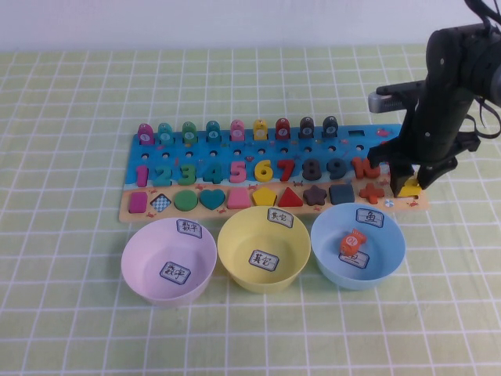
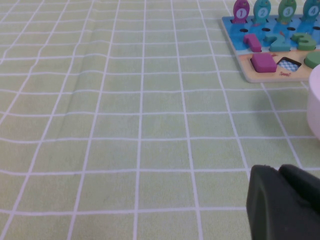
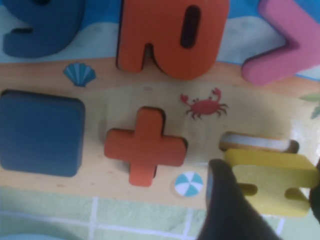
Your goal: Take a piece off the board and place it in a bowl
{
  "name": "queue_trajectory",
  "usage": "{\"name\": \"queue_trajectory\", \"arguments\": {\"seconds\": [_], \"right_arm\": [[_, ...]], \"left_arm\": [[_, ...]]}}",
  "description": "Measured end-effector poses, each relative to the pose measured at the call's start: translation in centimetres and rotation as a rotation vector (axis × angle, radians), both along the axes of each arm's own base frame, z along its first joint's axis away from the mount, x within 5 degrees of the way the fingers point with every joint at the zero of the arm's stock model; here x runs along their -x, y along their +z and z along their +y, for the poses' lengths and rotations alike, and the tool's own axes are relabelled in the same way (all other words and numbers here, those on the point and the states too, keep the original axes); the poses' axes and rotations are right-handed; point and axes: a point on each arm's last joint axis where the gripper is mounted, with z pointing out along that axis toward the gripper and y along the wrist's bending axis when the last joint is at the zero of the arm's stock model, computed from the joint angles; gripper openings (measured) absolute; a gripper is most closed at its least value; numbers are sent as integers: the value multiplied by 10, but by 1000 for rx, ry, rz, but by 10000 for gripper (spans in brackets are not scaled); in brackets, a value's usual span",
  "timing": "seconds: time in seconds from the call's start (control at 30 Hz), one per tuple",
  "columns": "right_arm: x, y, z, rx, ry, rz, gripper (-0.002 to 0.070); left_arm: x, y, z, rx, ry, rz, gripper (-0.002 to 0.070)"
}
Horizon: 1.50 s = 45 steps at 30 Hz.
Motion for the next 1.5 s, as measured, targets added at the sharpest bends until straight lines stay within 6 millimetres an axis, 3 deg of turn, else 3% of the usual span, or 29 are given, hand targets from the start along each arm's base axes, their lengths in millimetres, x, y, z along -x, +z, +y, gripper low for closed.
{"name": "queue_trajectory", "arguments": {"seconds": [0.4, 0.6, 0.87, 0.97, 1.1, 1.37, 1.5], "right_arm": [[-5, 35, 8, -23, 57, -94, 300], [13, 64, 44, -43, 200, -153, 300], [60, 99, 119, -134, 527, -216, 300], [80, 99, 149, -141, 664, -216, 300], [92, 80, 177, -138, 772, -175, 300], [83, 35, 186, -103, 784, -84, 300], [83, 33, 187, -109, 783, -77, 393]], "left_arm": [[0, 0, 0, 0, 0, 0, -5], [0, 0, 0, 0, 0, 0, -5], [0, 0, 0, 0, 0, 0, -5], [0, 0, 0, 0, 0, 0, -5], [0, 0, 0, 0, 0, 0, -5], [0, 0, 0, 0, 0, 0, -5], [0, 0, 0, 0, 0, 0, -5]]}}
